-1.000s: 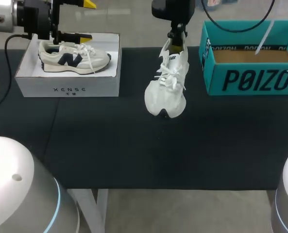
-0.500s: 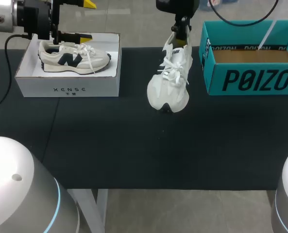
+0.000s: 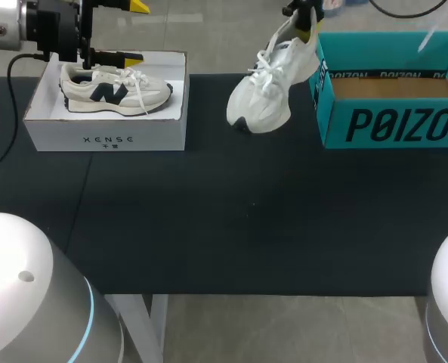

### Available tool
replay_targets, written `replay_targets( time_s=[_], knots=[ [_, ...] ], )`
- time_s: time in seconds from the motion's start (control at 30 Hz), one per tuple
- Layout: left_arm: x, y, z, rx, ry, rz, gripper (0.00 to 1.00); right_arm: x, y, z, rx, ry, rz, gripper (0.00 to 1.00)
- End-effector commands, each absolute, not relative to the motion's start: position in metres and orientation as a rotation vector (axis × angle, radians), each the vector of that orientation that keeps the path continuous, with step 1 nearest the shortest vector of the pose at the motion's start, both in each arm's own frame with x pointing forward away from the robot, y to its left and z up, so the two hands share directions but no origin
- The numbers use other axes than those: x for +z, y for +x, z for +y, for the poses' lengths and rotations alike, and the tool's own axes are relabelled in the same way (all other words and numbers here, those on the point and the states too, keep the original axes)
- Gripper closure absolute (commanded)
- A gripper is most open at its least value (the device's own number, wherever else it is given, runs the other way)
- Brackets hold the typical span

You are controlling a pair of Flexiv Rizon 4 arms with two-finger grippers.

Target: Take the shoe out of the shoebox, open the shoe tongue, remove and reinsert the insole, then place the shoe into the shoebox

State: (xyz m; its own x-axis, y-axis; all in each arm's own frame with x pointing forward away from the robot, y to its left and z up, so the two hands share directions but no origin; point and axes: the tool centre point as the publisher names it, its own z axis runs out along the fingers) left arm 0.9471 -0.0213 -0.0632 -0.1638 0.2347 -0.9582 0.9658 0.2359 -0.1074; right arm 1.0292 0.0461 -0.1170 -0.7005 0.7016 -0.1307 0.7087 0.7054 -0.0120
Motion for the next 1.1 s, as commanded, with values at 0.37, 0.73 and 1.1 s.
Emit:
replay_targets(
  time_s=[0.37,0.73,1.1],
  knots=[
    [-0.063,0.948,-0.021,-1.005,1.154,1.598,0.00,-0.114,1.078,-0.010,-0.034,1.719,2.564,1.00],
    [-0.063,0.948,-0.021,-1.005,1.154,1.598,0.00,-0.114,1.078,-0.010,-0.034,1.719,2.564,1.00],
    [-0.063,0.948,-0.021,-1.005,1.154,1.598,0.00,-0.138,1.126,-0.126,-0.140,1.996,2.271,1.00]
  ],
)
